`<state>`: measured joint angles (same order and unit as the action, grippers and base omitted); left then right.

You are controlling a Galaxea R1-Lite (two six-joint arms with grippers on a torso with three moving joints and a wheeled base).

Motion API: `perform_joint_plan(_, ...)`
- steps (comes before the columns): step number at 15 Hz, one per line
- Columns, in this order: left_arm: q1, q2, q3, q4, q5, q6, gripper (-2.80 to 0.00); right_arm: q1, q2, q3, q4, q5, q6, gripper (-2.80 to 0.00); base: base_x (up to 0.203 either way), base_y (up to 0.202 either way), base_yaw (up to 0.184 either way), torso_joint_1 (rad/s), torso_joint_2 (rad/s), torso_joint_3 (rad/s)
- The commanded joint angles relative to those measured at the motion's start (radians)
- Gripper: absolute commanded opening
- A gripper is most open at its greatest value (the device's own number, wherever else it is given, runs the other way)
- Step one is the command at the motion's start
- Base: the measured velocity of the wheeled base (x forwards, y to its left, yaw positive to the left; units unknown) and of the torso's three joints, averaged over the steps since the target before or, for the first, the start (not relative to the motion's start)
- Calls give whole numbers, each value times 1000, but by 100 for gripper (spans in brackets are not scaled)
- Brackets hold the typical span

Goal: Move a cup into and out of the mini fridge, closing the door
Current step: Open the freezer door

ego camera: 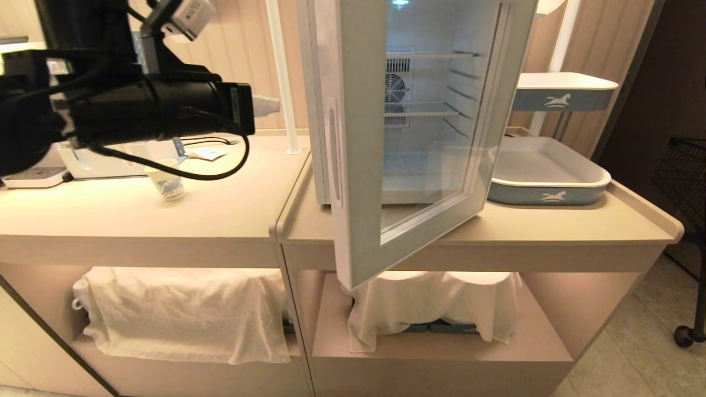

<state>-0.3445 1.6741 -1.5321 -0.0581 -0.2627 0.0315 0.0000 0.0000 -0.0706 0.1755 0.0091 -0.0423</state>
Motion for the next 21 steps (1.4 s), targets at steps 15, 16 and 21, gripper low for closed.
perform_joint_plan(15, -347, 293, -259, 1, 345, -88, -280, 0, 0, 0, 1, 0, -1, -280, 0, 0, 0, 0, 0, 0)
perform_joint_plan(16, -388, 276, -258, 3, 341, -121, -280, 0, -2, 0, 1, 0, -1, -280, 0, 0, 0, 0, 0, 0)
perform_joint_plan(21, -640, 186, -235, 6, 345, -230, -280, 0, -2, 0, 1, 0, -1, -280, 0, 0, 0, 0, 0, 0)
